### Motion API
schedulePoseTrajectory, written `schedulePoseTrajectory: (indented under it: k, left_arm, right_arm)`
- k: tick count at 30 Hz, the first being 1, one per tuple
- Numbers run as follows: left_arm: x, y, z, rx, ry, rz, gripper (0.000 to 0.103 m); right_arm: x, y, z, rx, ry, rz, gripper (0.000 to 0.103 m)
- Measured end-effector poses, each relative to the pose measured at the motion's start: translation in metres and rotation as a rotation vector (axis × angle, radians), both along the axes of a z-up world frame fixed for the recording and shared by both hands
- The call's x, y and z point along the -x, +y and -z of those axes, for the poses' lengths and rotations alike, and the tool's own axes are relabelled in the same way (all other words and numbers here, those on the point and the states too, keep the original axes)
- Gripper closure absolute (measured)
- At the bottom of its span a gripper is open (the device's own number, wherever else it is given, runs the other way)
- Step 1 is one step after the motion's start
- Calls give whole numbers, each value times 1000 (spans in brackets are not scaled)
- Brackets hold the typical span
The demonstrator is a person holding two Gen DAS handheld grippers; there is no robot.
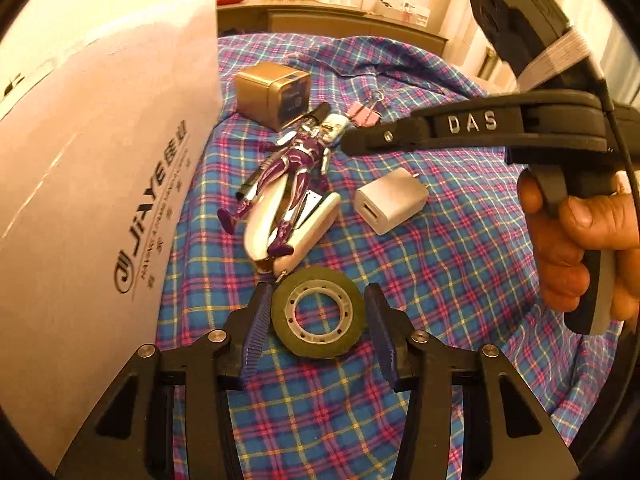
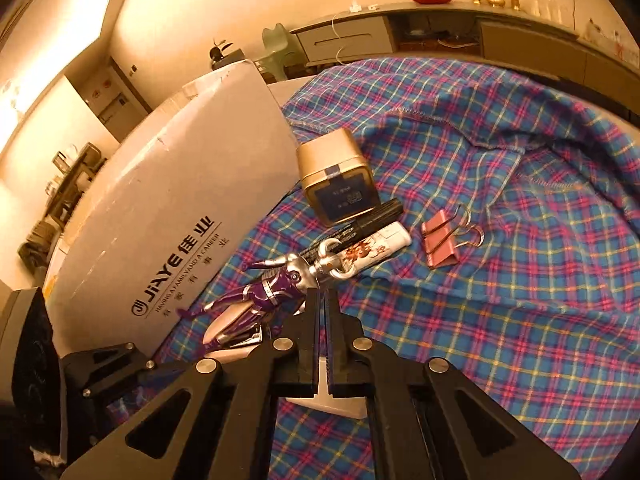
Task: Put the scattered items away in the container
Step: 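Grasp the purple horned figurine with the right gripper and lift it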
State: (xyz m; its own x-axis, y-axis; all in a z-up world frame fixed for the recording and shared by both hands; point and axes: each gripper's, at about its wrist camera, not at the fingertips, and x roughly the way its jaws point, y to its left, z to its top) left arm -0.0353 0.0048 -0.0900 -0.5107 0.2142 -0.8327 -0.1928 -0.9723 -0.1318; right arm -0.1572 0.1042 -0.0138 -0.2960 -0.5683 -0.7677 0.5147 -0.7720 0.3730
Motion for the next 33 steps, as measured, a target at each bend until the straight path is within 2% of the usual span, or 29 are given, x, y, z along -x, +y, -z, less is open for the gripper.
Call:
schedulePoseTrajectory:
  k: [2,5,7,9,11,13,15,16,20,27,31,33]
  left_arm:
    - [2,-4,1,-14,-12,-11,54]
    - [3,-7,0,-47,-30,-21,54]
    - [1,-9,-2,-59,-31,-26,54]
    - [-2,-9,-4,-68,-34,-30,54]
    - [-4,-8,-6,-82,-35,-27,54]
    - [-6,-6,-8,-84,-33,-21,54]
    - [-7,-7,-9,-90,-34,-23,54]
    - [-7,-8,-10,-97,-35,-24,54]
    - [-7,-15,-17,-138,-37,-37,54]
    - [-9,-19,-33,-170,-15,-47,54]
    - [-12,-21,-46,-185,18,-43,54]
    - [-15,-24,-55,-190,40,-46,54]
  right_arm:
    - [2,-1,5,18,-25,1,98]
    - [1,-1,1,28,-37,19,70]
    - [2,-4,-3,75,-73,31,61]
    - [2,-15,-6,68,-55,40,39]
    - [3,-35,-4,26,-37,28,32]
    - [3,-50,6,-35,-29,35,35]
    - [5,-49,11,10,-64,25,68]
    - [3,-45,11,-17,-61,33,76]
    - [-3,-21,4,-32,-42,62,88]
    - [-21,18,-10,13,-60,121,91]
    - [-32,38,-24,115,-89,161,91]
    - [-34,37,-33,141,-74,167,91]
